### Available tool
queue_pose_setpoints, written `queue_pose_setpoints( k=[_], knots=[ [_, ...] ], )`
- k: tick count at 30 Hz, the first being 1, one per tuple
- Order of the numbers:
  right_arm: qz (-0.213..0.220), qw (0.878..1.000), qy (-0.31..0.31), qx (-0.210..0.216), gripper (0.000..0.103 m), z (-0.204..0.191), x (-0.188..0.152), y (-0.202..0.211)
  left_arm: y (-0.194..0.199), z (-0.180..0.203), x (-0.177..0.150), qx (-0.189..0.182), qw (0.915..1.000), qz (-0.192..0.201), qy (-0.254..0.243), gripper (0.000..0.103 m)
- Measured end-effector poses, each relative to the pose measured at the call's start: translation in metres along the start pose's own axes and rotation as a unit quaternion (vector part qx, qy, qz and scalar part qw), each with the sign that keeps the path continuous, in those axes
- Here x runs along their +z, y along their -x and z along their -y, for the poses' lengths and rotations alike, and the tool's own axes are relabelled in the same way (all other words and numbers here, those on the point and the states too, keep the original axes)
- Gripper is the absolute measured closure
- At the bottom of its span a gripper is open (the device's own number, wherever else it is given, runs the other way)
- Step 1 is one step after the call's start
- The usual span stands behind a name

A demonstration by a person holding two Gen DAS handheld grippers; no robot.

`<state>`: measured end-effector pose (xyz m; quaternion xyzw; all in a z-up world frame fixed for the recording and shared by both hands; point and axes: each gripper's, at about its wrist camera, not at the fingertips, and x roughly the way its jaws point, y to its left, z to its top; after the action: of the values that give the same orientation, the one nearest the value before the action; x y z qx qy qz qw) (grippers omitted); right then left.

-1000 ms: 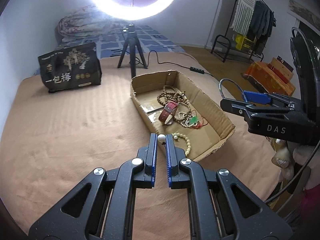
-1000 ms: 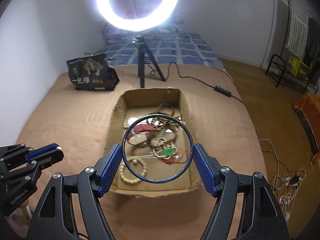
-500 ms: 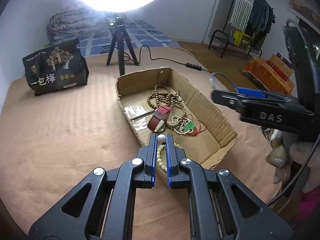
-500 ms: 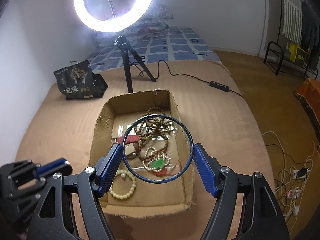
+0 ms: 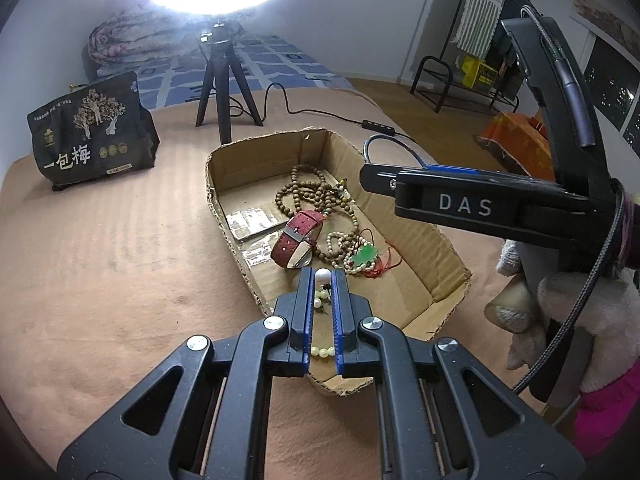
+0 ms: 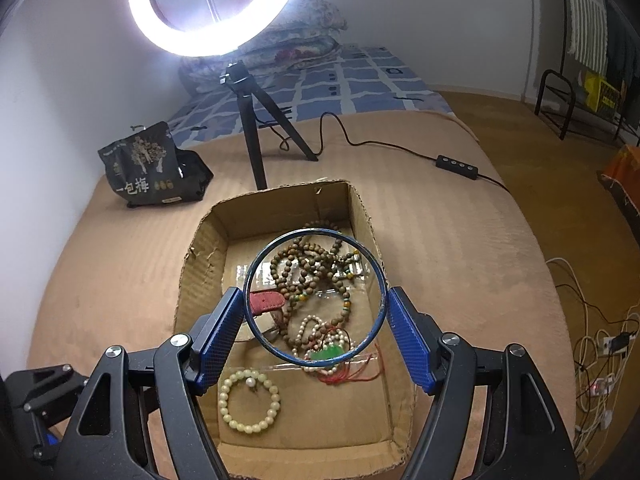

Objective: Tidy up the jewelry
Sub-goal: 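Carry earring and blue bangle into the box and open both tools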

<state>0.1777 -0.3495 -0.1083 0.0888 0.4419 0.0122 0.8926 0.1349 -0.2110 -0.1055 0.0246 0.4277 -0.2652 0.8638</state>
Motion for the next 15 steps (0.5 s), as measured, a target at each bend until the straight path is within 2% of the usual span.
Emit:
queue_pose_setpoints(
  k=[15],
  knots=[
    [-0.001, 1.000, 0.001, 0.000, 0.030, 0.0016, 0.0016, -0.0034, -0.0056, 0.0083, 0.0017, 0.001, 1.0000, -0.002, -0.007, 0.097]
  ],
)
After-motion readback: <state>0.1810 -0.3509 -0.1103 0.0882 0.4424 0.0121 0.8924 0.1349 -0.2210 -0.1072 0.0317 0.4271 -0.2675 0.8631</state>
